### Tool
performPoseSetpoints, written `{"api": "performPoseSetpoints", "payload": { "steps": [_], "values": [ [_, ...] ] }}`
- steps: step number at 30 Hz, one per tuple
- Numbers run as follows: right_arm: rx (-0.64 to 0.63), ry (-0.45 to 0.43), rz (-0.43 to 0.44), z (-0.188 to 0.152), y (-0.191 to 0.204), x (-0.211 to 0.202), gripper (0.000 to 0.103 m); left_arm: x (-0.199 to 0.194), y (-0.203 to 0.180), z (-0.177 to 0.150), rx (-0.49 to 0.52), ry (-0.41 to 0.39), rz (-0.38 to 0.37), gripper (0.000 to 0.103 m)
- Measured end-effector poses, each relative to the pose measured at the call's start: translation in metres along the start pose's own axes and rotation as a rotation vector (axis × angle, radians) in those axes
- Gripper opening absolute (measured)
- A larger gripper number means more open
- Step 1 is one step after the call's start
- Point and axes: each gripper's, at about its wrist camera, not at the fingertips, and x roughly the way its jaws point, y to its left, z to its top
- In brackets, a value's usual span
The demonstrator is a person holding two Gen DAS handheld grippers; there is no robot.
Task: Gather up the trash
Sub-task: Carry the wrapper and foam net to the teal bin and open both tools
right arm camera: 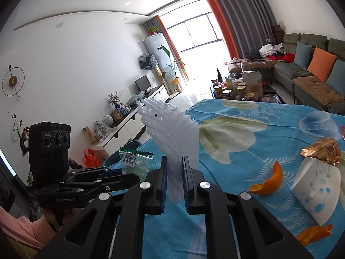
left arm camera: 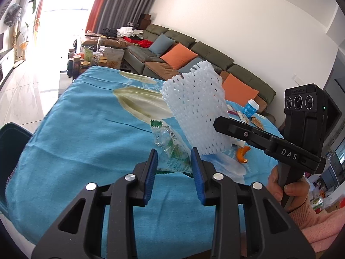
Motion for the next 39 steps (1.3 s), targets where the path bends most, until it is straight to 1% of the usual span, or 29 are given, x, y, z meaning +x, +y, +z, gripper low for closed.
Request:
{"api": "performPoseSetpoints", "payload": {
  "steps": [25,31,39],
  "values": [
    [-0.048,0.094,0.156,0.009,0.047,0.066,0.012,-0.068,0.049,-0.01,-0.102,-0.093,0.119,0.032],
    [-0.058,0.115,0.19,0.013,0.059,0.082,0.012,-0.085,0.062,-0.013,-0.131,-0.119,0.153,0.032],
    [-0.082,0.142,0.245,0.025,0.076,0.107,0.012,-0.106,0.081,-0.017,-0.167,-0.147,0.217,0.032]
  ]
}}
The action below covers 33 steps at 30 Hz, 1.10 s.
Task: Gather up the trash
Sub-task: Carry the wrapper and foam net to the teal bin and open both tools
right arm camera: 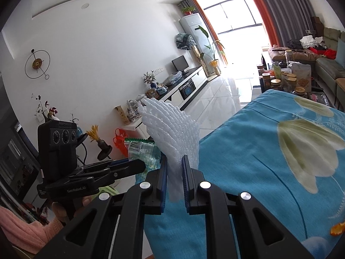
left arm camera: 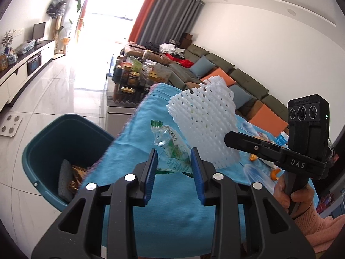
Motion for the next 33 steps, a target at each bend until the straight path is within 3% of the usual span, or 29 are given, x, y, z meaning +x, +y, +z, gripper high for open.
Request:
{"api": "performPoseSetpoints", "payload": {
  "steps": [18,33],
  "values": [
    [-0.006,0.065,0.103,0.031,0.019,0.065,0.012,-0.016,0.062,0.022,-0.072,-0.046,0.167,0.032],
    [-0.014,0.127,0.096,0.04,0.031,0.117,0.012,-0.004,0.109,0.023,-0.148,-0.013,0.244,0.032]
  ]
}}
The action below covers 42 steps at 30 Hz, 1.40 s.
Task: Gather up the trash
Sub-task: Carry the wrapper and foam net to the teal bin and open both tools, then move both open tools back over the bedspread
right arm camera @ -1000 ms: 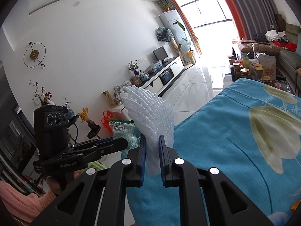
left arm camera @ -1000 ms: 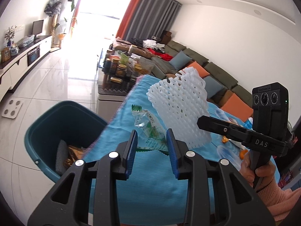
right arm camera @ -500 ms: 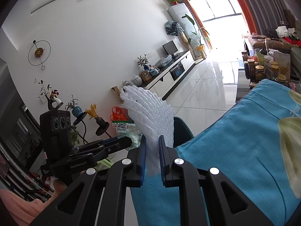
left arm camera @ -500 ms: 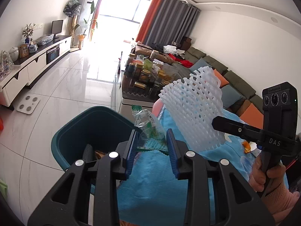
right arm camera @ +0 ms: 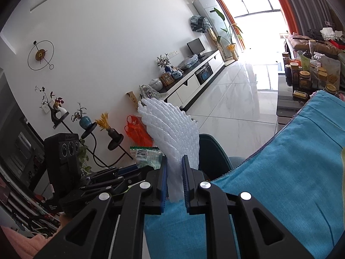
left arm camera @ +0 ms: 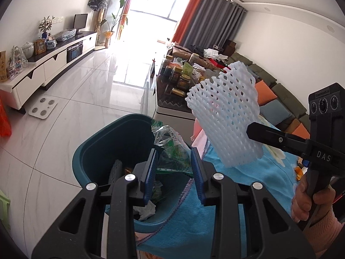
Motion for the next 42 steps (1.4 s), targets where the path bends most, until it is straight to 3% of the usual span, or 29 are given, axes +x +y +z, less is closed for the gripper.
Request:
{"api": "performPoseSetpoints", "payload": {
  "steps": [15,24,33,42],
  "values": [
    [0.01,0.099,-0.063,0.002,0.003,0.057,0.012,0.029,0.014,-0.003,-0.051,0.059,0.056,0.032],
    [0.031,0.145,-0.098,0.0,0.004,0.078,0.022,0.051,0.02,-0.004,-0.092,0.097,0.072,0.036],
    [0.055,0.128,-0.097,-0.001,-0.001,0.071,0.027,0.057,0.029,-0.009,-0.121,0.102,0.065,0.04],
    [0.027,0.081,-0.08,-0.007,0.001,0.033,0.03,0.031,0.011,-0.012,-0.059,0.027,0.038,0.045]
  ]
}}
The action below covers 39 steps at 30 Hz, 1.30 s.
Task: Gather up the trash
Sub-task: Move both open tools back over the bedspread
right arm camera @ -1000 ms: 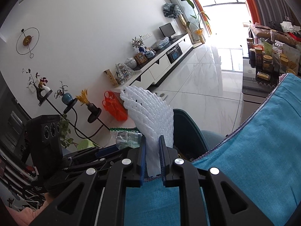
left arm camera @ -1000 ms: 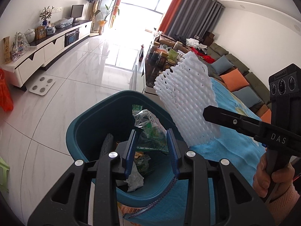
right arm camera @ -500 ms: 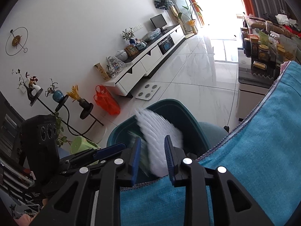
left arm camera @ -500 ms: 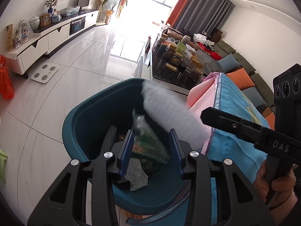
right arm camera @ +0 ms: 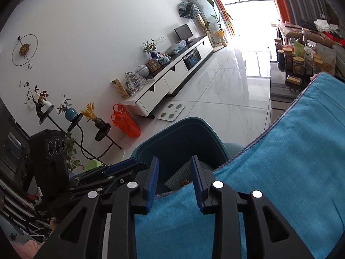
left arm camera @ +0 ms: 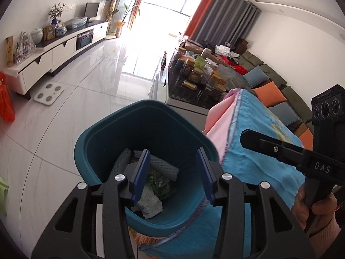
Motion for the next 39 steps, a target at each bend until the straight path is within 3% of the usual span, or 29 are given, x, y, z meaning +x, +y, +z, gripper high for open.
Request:
{"api": "performPoseSetpoints", "payload": {
  "steps": [5,10,22,33,39],
  "values": [
    [-0.027,-0.055,-0.004,-0.016,-0.002,-0.042,0.037,-0.021,-0.029,-0.006,0.065,-0.048,-0.072,0.049],
    [-0.009,-0.107,-0.055,-0.048,-0.022,-0.097,0.039,-0.029,-0.07,-0.019,0.146,-0.045,-0.173,0.05],
    [0.165,-0.233,-0.287,-0.13,-0.088,-0.222,0.04,0.001,-0.195,-0.066,0.373,0.087,-0.385,0.051],
    [0.327,-0.359,-0.451,-0.184,-0.146,-0.307,0.04,0.036,-0.29,-0.099,0.536,0.179,-0.477,0.051],
    [0.416,-0.406,-0.492,-0.204,-0.175,-0.334,0.045,0.052,-0.329,-0.109,0.596,0.217,-0.5,0.051]
  ]
}}
